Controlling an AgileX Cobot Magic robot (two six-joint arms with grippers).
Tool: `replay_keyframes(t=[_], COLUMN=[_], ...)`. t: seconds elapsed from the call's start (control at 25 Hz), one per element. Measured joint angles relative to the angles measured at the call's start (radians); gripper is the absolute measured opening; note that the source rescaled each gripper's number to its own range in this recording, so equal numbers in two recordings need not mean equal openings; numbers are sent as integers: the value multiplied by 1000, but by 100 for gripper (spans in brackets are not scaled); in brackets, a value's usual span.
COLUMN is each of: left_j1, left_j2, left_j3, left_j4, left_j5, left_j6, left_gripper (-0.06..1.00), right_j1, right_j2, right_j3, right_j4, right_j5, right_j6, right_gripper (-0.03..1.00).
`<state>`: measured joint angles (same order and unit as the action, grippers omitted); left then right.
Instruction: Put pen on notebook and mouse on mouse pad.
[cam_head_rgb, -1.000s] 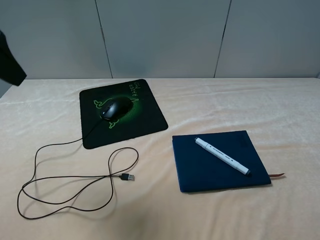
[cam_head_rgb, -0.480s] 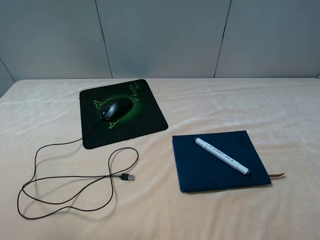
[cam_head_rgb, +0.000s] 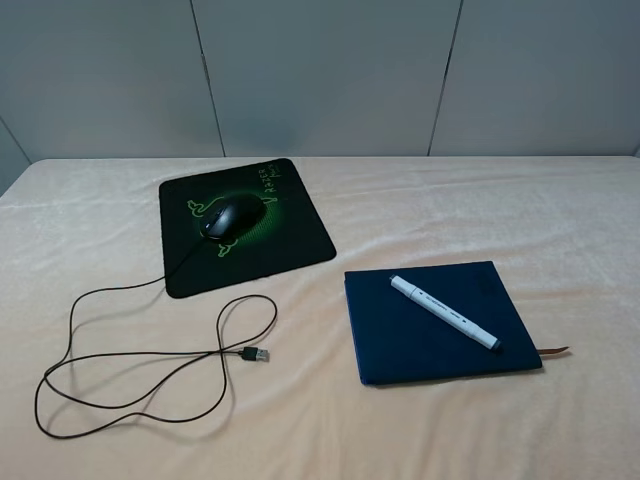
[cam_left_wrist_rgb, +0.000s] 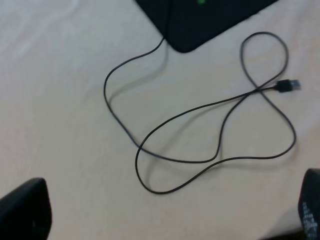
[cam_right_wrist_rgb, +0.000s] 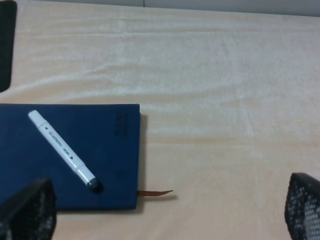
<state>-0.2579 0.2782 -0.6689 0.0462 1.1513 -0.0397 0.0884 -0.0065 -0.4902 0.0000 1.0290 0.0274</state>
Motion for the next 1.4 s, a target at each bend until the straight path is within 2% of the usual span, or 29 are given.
replay_keyframes(t=[0.28,0.44,0.76,1.4], left_j1=[140,187,200,200], left_j2=[-32,-105,-282,-283], left_j3=[126,180,183,183], left_j4=[-37,-79,-85,-84], left_j5=[-63,-84,-93,-93], left_j6=[33,62,73,75], left_gripper=[99,99,99,100], right_j1=[0,0,0,0], right_j2=[0,0,0,0], right_j3=[0,0,0,0], right_j4=[0,0,0,0], right_j5=[0,0,0,0], right_j6=[0,0,0,0], right_gripper=[100,100,100,100])
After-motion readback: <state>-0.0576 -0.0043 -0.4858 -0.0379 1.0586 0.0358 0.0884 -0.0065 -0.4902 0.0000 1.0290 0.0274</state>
